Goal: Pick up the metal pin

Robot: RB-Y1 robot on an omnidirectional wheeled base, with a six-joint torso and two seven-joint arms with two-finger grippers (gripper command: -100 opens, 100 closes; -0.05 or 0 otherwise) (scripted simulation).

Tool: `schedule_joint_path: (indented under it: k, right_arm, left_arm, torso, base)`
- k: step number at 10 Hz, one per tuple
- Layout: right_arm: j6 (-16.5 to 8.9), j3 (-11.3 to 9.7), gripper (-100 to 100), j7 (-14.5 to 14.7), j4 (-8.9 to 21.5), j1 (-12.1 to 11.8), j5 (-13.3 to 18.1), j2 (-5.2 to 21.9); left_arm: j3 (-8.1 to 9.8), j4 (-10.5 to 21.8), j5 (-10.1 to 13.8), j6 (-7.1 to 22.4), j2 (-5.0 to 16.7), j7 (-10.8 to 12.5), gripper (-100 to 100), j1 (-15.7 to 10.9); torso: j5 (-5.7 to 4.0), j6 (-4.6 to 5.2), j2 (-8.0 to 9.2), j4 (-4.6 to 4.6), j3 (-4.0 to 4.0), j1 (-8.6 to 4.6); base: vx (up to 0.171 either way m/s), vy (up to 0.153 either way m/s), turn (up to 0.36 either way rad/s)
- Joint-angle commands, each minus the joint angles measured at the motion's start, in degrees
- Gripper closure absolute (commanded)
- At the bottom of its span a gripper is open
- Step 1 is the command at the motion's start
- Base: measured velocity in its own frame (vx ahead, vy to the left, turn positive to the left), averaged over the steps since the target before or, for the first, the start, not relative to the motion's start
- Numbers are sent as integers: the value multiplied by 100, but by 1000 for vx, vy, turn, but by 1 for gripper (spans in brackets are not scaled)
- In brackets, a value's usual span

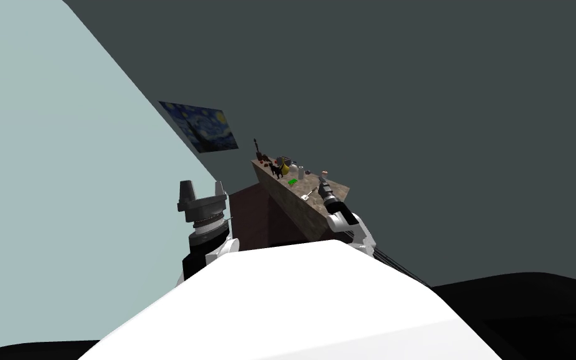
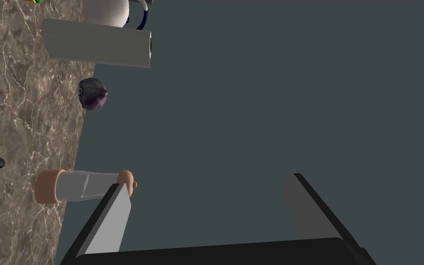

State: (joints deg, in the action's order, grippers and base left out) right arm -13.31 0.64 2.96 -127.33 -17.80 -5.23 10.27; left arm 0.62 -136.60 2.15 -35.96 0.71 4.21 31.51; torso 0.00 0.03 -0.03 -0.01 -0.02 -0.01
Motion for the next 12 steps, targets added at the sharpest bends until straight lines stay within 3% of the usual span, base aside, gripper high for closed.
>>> schedule_joint_path:
  k: [1,12]
  right_arm:
    - [-286,49,-100,-20,43,105,-65,10]
    - [-1893,223,-100,-95,207,483,-310,35]
  left_arm:
    - [0,0,0,0,0,0,0,0]
    - [0,0,0,0,0,0,0,0]
  torso:
    - [0,0,0,0,0,0]
    - [0,1,0,0,0,0]
  base:
    - [9,-6,99]
    - [9,-5,58]
